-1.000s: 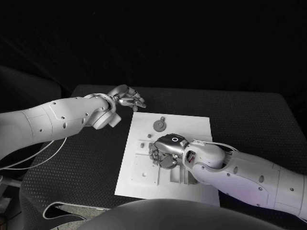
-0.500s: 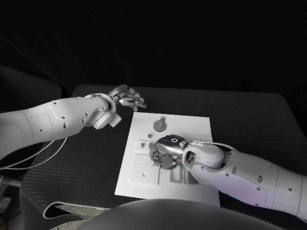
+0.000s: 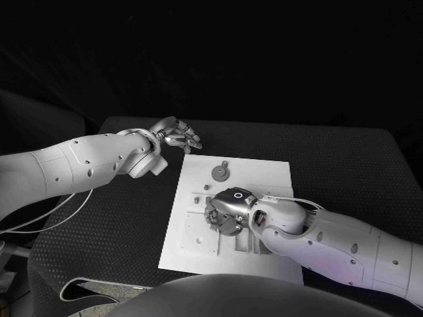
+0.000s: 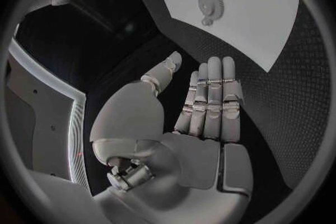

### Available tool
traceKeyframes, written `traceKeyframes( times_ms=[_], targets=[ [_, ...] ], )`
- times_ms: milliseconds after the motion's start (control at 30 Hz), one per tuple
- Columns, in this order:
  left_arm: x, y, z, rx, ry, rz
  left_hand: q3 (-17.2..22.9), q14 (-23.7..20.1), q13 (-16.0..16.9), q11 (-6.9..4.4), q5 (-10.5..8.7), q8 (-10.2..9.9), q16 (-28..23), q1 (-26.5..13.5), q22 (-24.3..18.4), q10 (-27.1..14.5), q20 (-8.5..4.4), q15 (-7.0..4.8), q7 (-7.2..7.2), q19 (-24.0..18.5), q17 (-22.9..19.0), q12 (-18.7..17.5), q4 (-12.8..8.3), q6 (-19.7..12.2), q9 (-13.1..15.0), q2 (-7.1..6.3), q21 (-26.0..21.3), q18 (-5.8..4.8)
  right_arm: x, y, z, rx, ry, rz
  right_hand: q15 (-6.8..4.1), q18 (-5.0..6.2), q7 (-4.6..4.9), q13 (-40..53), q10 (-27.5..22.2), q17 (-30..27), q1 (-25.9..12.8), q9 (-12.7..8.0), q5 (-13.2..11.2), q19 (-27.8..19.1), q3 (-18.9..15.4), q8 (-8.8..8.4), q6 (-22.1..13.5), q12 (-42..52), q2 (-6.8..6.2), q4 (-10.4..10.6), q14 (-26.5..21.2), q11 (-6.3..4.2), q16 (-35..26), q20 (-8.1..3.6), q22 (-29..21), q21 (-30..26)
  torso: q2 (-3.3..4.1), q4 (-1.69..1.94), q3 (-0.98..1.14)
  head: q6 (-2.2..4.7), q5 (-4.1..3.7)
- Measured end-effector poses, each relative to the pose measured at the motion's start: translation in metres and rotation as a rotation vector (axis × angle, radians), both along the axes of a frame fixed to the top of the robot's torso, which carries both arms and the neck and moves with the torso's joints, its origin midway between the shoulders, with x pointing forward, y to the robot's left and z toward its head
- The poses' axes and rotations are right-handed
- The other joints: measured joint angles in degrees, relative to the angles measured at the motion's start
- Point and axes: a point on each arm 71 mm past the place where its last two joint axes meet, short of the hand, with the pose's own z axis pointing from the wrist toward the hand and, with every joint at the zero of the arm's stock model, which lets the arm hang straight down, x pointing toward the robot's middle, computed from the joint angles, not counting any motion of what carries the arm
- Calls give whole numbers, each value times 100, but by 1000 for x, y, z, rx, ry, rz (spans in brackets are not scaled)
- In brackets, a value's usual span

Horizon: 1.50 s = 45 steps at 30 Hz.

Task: Assemble the parts on the task board

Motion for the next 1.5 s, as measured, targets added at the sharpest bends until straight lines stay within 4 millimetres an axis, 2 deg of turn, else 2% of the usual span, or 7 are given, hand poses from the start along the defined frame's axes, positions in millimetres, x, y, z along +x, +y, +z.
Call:
traceKeyframes(
  times_ms=[1033, 1200, 1333, 1433, 1500],
  targets=[
    [-1, 1, 0, 0, 1, 0, 0, 0, -5, 0, 0, 0, -22, 0, 0, 0, 0, 0, 0, 0, 27, 0, 0, 0, 0, 0, 0, -17, -1, 3, -5, -33, -27, 22, 6, 0, -4, -4, 11, 1, -14, -8, 0, 0, 0, 18, -9, -20, -14, 0, 4, 13, 0, 5, -4, 0, -2, 1, 0, 0, -11],
    [-1, 1, 0, -1, 1, 0, 0, 0, -4, 0, 0, 0, -22, 0, 1, 0, 0, 0, 0, 0, 27, 0, 0, 0, 0, 0, 0, 43, -3, 5, -6, -36, -23, 27, 0, 0, -11, -20, 11, 1, -14, -10, -1, -7, 0, 16, -20, -82, -14, 0, -2, 13, 0, 12, -3, -9, -2, 1, 0, 0, -7],
    [-1, 1, 0, -1, 1, 0, 0, 0, -4, 0, 0, 0, -22, 0, 1, 0, 0, 0, 0, 0, 33, 0, 0, 0, 0, 0, 0, 43, -4, 4, -9, -43, -13, 30, 28, 0, 51, -47, -32, 1, -16, -20, -1, -8, 0, -26, -84, -148, -16, 0, -32, 56, 0, 13, -2, -30, -2, 1, 0, 0, -7],
    [-1, 1, 0, -1, 1, 0, 0, 0, -4, 0, 0, 0, -22, 0, 1, 0, 0, 0, 0, 0, 33, 0, 0, 0, 0, 0, 0, 43, -4, 5, -9, -43, -7, 31, 65, 0, 71, -56, -106, 9, -47, -33, 0, -29, -46, -61, -143, -204, -137, 3, -71, 99, 0, 34, -2, -52, -2, 1, 0, 0, -7],
    [-1, 1, 0, 0, 1, 0, 0, 0, -4, 0, 0, 0, -22, 0, 1, 0, 0, 0, 0, 0, 38, 0, 0, 0, 0, 0, 0, 43, -5, 5, -9, -44, -4, 32, 64, 0, 86, -74, -112, 15, -70, -40, 0, -30, -46, -66, -159, -221, -160, 3, -72, 95, 0, 35, -2, -58, -2, 0, 0, 0, -7]
  ],
)
